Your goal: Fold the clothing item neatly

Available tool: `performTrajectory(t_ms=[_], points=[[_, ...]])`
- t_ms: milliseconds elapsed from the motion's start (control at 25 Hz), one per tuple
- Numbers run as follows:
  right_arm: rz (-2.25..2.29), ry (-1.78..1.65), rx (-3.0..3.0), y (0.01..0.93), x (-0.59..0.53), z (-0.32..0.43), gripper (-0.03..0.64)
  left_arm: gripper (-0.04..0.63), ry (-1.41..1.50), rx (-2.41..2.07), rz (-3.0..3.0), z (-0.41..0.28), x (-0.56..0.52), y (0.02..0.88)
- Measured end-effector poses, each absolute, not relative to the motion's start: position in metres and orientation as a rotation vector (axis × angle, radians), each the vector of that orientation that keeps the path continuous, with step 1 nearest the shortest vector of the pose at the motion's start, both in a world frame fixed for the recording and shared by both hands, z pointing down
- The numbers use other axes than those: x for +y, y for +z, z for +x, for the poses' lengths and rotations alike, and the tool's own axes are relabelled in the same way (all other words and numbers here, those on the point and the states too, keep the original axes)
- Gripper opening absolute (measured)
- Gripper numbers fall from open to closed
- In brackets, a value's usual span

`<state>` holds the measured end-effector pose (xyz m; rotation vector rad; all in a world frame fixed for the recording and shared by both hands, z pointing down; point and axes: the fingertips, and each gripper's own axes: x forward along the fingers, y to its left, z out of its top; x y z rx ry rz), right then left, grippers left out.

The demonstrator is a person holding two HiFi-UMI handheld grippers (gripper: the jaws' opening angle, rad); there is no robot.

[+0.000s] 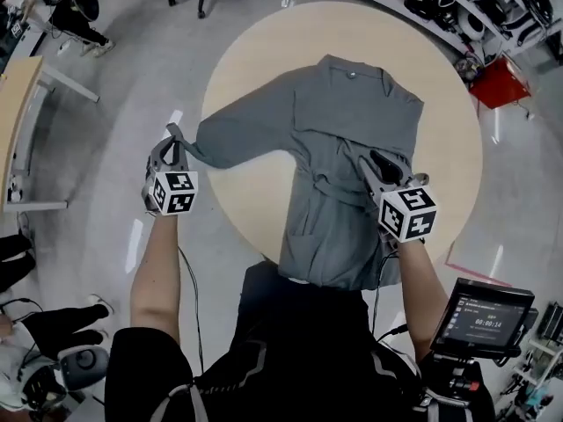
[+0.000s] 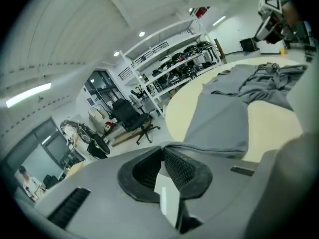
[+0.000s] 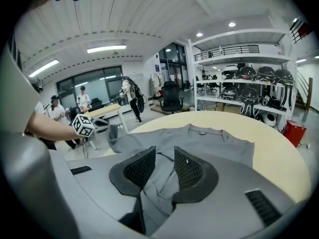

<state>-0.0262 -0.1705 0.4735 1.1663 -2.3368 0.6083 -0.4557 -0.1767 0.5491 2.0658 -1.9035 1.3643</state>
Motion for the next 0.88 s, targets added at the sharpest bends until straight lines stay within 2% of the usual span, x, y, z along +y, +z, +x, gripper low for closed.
performTrajectory(t_ms=[120, 240, 600, 880], points=[[0.950, 0.527, -2.377, 0.468, -0.174, -0.080, 0.098, 0.023, 1.303, -2.073, 1.857, -0.525, -0.120, 0.530], [1.003, 0.544, -2.376, 0.475, -0.163, -0.063, 0.098, 0.023, 1.313, -2.093, 1.942, -0.510, -0.152, 0.512], [1.209, 0.607, -2.324, 0.500, -0.154, 0.024, 0.098, 0.023, 1.283, -1.978, 2.299, -0.366, -0.268, 0.499], [1.343, 0.683, -2.254, 0.500, -0.153, 0.128, 0.098, 0.023, 1.352, -1.710, 2.596, -0.172, -0.338, 0.494]])
